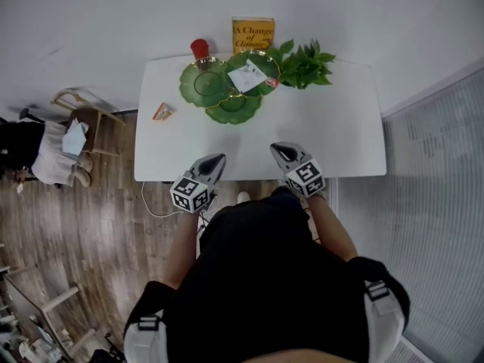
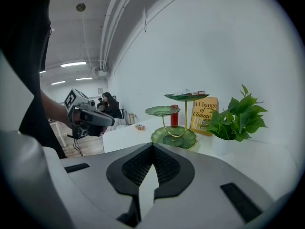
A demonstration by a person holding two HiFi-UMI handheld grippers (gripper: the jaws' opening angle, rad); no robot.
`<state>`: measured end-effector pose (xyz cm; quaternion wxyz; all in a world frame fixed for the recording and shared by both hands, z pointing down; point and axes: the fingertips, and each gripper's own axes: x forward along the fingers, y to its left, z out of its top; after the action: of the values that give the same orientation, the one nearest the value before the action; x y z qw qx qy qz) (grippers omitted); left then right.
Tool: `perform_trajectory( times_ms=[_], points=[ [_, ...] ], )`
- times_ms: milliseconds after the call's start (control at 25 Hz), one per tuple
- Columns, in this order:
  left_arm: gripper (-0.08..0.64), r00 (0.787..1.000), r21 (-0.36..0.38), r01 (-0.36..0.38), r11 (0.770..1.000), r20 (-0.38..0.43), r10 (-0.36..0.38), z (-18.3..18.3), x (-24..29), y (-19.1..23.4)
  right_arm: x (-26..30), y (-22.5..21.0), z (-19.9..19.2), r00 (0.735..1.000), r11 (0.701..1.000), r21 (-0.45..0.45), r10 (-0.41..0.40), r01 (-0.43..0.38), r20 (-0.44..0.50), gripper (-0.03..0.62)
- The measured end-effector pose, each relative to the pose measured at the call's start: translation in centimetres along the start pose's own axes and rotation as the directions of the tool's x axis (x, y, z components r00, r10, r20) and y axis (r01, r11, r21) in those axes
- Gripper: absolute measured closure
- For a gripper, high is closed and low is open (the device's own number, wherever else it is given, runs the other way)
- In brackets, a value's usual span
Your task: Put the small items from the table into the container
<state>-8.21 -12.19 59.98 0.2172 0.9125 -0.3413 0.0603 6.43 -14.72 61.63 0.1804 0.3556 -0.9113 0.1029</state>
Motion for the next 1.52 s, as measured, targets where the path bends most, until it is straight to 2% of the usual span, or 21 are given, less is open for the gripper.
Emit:
perform_trajectory(
  times_ms=[240, 680, 840, 1040, 1160, 1360, 1520],
  points=[
    [0.558, 0.999, -0.031, 0.018, 0.999, 0.034, -0.017, 0.4, -0.1, -0.2, 0.2, 0.0, -0.3, 1.000, 1.000, -0.004, -0.002, 0.002, -0.015, 0.571],
    [0.558, 1.000, -0.044, 0.002, 0.999, 0.027, -0.001, 0.0, -0.9, 0.1, 0.9, 0.2, -0.3, 0.999, 1.000, -0.008, 0.018, -0.018, -0.026, 0.571],
    [0.558, 0.999, -0.054, -0.032, 0.998, 0.040, 0.035, -0.1, -1.4, 0.4, 1.6, 0.7, -0.1, 0.998, 0.998, -0.026, 0.058, -0.059, -0.036, 0.571],
    [0.558, 0.990, -0.080, -0.115, 0.990, 0.067, 0.121, 0.0, -2.6, 1.2, 3.2, 1.2, 0.4, 0.989, 0.988, -0.055, 0.142, -0.144, -0.040, 0.571],
    [0.558, 0.978, -0.099, -0.183, 0.978, 0.085, 0.192, 0.0, -3.7, 1.6, 4.3, 1.8, 0.6, 0.976, 0.974, -0.078, 0.209, -0.213, -0.054, 0.571],
    [0.558, 0.941, -0.138, -0.302, 0.943, 0.114, 0.318, 0.5, -6.4, 1.6, 5.9, 2.9, 1.4, 0.946, 0.940, -0.111, 0.314, -0.322, -0.084, 0.571],
    [0.558, 0.890, -0.182, -0.415, 0.891, 0.123, 0.440, -0.1, -8.9, 1.3, 7.1, 4.0, 2.2, 0.905, 0.894, -0.142, 0.413, -0.424, -0.100, 0.571]
  ],
)
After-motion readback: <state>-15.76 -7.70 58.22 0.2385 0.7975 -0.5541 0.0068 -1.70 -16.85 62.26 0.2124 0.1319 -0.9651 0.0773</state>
